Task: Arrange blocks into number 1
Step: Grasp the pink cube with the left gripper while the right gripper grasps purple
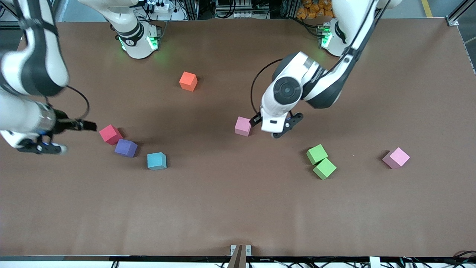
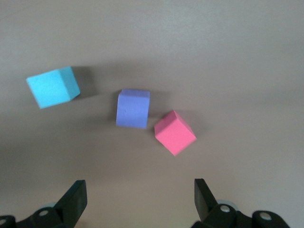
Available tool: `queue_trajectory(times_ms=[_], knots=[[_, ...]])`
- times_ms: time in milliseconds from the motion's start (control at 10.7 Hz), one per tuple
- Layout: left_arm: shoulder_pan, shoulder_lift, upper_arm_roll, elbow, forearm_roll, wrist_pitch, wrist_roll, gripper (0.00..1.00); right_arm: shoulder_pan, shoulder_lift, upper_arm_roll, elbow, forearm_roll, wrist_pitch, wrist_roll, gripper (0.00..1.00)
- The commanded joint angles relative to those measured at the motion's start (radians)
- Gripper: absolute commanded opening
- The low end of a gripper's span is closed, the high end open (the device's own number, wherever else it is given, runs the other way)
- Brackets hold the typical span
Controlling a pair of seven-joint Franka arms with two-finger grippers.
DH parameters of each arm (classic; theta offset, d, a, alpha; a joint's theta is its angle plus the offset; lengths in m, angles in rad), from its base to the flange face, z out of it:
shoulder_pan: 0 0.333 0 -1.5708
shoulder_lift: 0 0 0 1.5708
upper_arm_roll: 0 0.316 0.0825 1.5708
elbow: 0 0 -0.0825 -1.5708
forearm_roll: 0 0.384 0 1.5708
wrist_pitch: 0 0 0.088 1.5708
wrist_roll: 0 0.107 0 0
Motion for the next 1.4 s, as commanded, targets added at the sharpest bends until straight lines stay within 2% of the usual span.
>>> queue_trajectory(times_ms=[0,93,279,372,652,931,1304], knots=[[-0.044,0.06,0.017,0.035,-0.025,0.076,-0.098,1.0,0.02,0.021,0.005,-0.194,-0.009,0.242,0.057,1.0],[-0.074,0.095,0.018,0.035,-0.023,0.115,-0.143,1.0,0.021,0.047,0.005,-0.23,-0.005,0.292,0.06,1.0],[-0.155,0.13,0.083,0.035,-0.022,0.179,-0.235,1.0,0.052,0.107,0.006,-0.23,0.002,0.329,0.124,1.0],[-0.173,0.15,0.086,0.035,-0.02,0.221,-0.284,1.0,0.07,0.124,0.005,-0.235,0.002,0.358,0.156,1.0],[-0.188,0.183,0.087,0.035,0.023,0.259,-0.373,1.0,0.081,0.179,0.005,-0.236,-0.012,0.406,0.167,1.0],[-0.188,0.202,0.092,0.035,0.028,0.288,-0.381,1.0,0.069,0.178,0.003,-0.241,-0.063,0.398,0.16,1.0],[-0.193,0.224,0.095,0.035,0.047,0.333,-0.389,1.0,0.055,0.19,0.003,-0.241,-0.064,0.403,0.169,1.0]])
